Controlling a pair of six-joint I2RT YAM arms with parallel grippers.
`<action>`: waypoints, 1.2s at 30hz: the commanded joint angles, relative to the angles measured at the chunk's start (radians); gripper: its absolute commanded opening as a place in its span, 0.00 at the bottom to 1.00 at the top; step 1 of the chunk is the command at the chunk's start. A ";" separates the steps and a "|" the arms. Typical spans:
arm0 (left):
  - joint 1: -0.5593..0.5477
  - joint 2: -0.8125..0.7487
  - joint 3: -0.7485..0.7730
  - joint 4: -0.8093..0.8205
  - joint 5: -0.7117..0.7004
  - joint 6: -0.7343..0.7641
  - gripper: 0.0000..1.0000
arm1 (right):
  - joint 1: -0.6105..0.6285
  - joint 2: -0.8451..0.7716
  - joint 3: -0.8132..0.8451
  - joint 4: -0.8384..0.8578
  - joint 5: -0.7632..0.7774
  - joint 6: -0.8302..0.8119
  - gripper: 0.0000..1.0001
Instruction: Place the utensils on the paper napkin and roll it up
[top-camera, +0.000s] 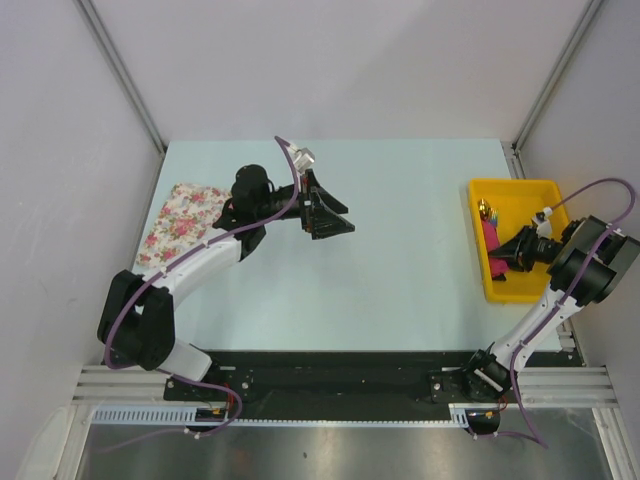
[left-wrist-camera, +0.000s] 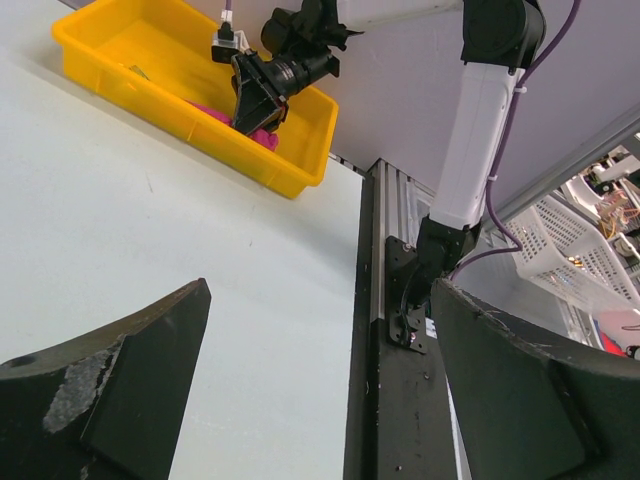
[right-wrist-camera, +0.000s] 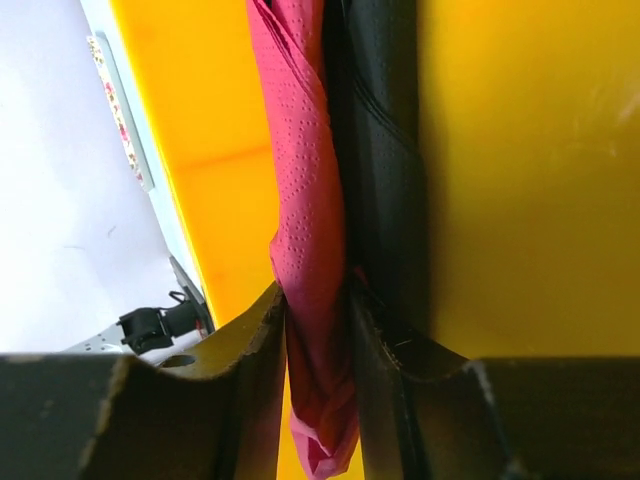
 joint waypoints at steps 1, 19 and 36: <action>-0.004 0.000 0.047 0.021 0.019 -0.009 0.96 | -0.004 -0.019 0.009 0.050 0.096 0.047 0.35; -0.004 -0.003 0.024 0.073 0.021 -0.042 0.97 | 0.016 -0.104 0.045 0.022 0.190 0.042 0.64; -0.004 0.012 0.026 0.099 0.022 -0.061 0.96 | 0.016 -0.148 0.066 0.021 0.186 0.038 0.77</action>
